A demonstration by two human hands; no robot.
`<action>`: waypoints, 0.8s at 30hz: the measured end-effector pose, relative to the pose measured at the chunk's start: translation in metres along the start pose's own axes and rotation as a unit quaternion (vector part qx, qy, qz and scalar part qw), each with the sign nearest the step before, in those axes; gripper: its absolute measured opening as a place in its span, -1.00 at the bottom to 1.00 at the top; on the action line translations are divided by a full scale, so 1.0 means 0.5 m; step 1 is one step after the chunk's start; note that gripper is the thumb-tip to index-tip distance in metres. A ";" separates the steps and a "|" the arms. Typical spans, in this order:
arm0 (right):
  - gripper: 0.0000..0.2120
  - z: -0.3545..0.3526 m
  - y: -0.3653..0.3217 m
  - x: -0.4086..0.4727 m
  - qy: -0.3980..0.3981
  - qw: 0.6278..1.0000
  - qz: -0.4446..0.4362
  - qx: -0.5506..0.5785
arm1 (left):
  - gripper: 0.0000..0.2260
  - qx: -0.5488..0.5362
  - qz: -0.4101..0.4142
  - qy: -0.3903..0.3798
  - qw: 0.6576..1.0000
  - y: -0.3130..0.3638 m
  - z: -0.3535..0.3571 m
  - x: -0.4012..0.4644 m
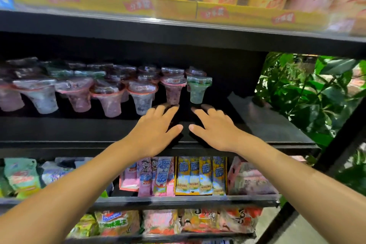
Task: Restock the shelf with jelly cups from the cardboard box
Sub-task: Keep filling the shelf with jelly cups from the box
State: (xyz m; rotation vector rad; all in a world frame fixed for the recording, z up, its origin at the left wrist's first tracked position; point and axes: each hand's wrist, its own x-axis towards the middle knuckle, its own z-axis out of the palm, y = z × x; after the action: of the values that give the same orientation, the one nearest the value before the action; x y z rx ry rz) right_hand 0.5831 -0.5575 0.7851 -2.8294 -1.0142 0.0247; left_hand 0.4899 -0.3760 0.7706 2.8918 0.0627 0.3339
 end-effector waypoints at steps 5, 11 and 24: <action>-0.36 -0.016 -0.028 -0.053 0.015 0.999 -0.052 -0.004 | -0.39 0.032 -0.034 0.011 0.999 0.009 -0.029 -0.087; -0.35 -0.011 -0.059 -0.138 0.007 0.991 -0.134 -0.008 | -0.39 0.061 -0.116 0.013 0.991 0.056 -0.034 -0.223; -0.33 0.171 -0.303 -0.329 -0.055 0.936 -0.347 0.001 | -0.41 0.077 -0.335 -0.048 0.938 0.042 0.017 -0.667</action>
State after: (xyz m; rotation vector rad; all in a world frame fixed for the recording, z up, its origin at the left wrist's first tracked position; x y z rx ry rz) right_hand 0.3551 -0.5358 0.7157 -2.3220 -1.9644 0.1103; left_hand 0.1677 -0.4212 0.6939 2.8036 1.0651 0.0585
